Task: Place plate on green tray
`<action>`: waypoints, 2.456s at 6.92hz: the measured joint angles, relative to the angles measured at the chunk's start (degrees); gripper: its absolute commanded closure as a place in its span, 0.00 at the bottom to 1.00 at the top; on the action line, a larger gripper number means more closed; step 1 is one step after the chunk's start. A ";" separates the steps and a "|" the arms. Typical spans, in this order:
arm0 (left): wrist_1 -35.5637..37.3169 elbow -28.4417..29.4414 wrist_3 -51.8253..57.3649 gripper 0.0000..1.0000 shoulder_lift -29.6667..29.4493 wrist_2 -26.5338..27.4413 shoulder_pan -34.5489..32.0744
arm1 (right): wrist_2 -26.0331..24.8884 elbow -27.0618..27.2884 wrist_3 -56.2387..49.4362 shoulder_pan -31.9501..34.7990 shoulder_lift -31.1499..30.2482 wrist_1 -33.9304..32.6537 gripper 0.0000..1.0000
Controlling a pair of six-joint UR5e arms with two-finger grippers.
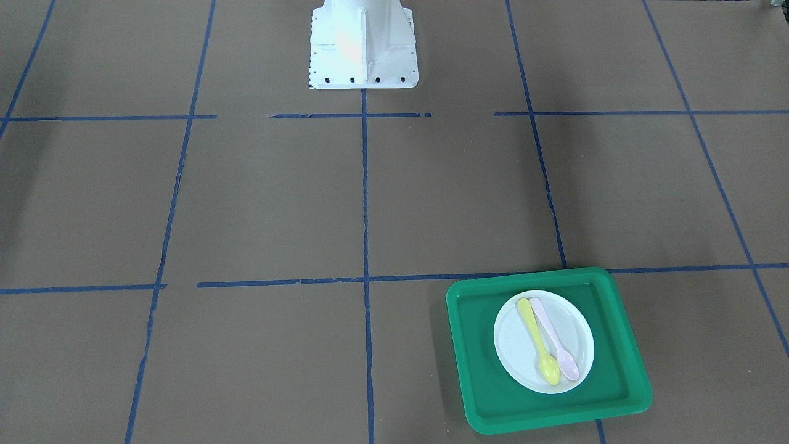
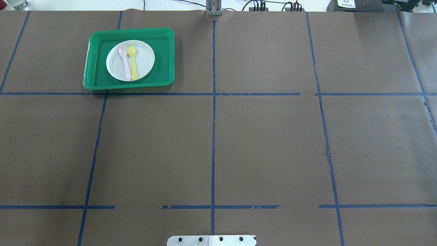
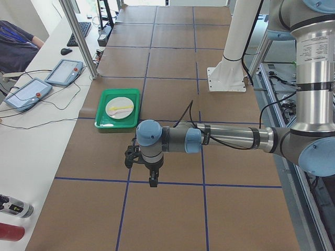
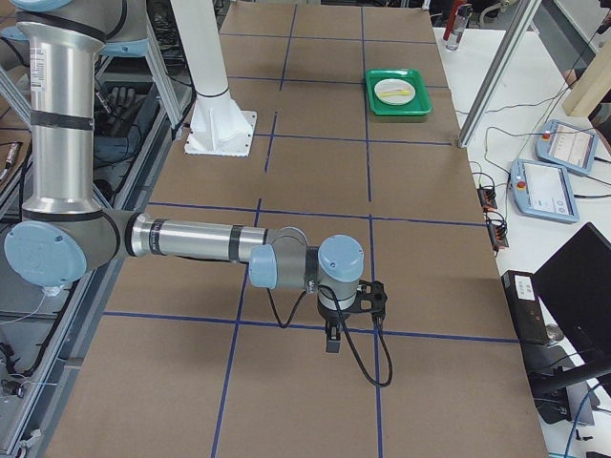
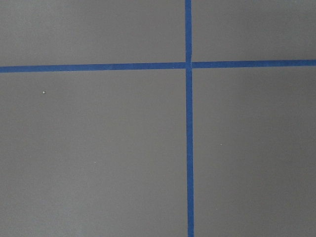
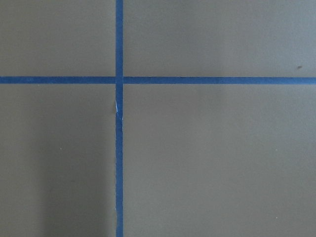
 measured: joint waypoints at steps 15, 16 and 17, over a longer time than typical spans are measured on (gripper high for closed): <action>1.62 -0.58 3.89 0.00 0.21 -0.25 -0.09 | 0.00 0.00 0.00 0.00 0.00 0.00 0.00; 1.67 -0.61 3.89 0.00 0.21 -0.25 -0.09 | 0.00 0.00 0.00 0.00 0.00 0.02 0.00; 1.69 -0.63 3.89 0.00 0.21 -0.25 -0.10 | 0.00 0.00 0.00 0.00 0.00 0.06 0.00</action>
